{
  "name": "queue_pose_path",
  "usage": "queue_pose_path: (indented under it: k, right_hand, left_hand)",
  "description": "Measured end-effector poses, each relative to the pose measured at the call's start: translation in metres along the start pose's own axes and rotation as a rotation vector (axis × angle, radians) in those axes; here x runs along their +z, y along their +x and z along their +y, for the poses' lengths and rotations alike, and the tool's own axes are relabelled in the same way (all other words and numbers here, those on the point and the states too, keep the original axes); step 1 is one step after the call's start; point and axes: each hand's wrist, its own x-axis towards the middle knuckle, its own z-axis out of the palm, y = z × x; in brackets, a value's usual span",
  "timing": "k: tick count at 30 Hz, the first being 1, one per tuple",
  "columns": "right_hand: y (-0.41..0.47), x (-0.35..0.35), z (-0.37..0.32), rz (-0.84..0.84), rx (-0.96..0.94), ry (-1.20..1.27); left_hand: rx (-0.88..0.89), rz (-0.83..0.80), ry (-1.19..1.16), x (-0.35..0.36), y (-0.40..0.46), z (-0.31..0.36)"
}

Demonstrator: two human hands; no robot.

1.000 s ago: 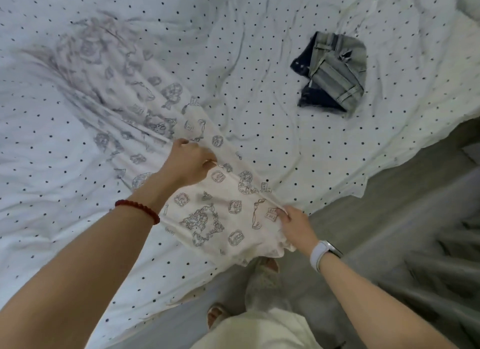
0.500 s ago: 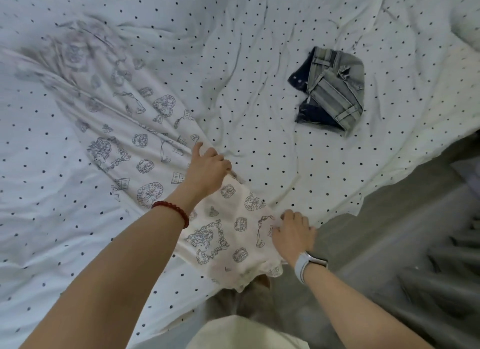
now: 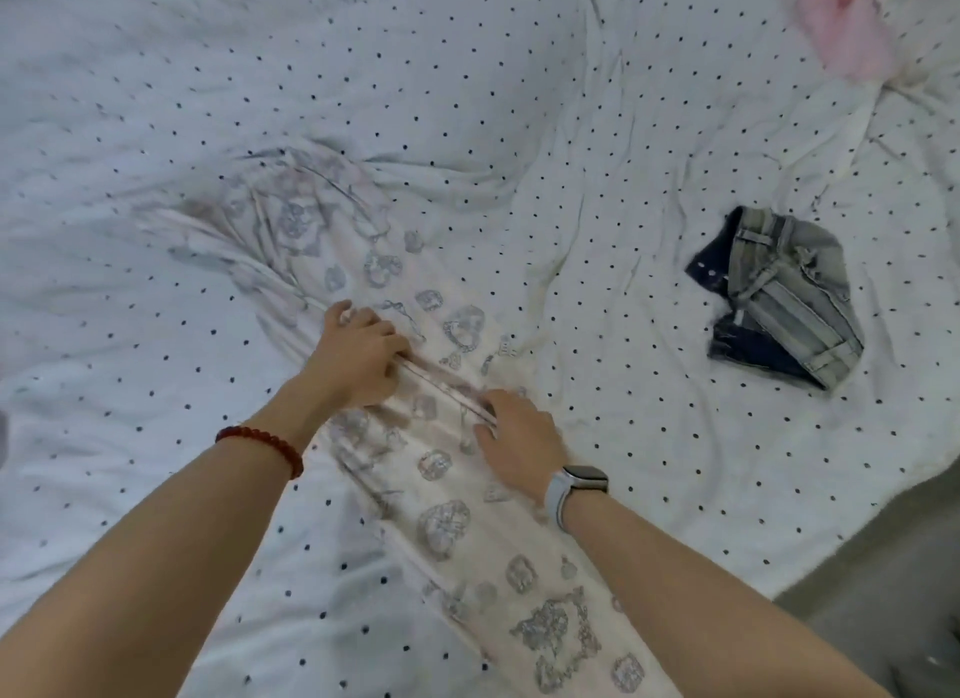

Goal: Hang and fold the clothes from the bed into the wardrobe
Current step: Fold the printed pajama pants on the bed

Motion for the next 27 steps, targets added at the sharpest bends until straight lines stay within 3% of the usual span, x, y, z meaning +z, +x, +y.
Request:
queue_pose_path:
  k: [3,7,11,16,23,27]
  right_hand:
    - [0.026,-0.002,-0.039,-0.005,-0.067,0.007]
    - [0.052,-0.005,-0.081,0.058,-0.099,0.030]
    - [0.078,-0.008,-0.107,0.006,-0.119,-0.002]
    - [0.091,-0.018,-0.122,0.029,-0.138,0.052]
    - [0.100,-0.056,-0.105,0.186,-0.045,0.168]
    - [0.115,-0.073,-0.076,0.225,0.138,0.047]
  left_hand:
    - [0.052,0.089,-0.056,-0.006,-0.001,-0.043]
    - [0.059,0.083,-0.074,-0.013,0.000,-0.090]
    - [0.008,0.124,-0.104,-0.017,0.006,-0.124]
    - [-0.017,0.097,-0.092,-0.034,0.018,-0.133]
    - [0.169,0.434,-0.119,-0.068,0.060,-0.119]
    - [0.249,0.466,0.014,-0.070,0.102,-0.092]
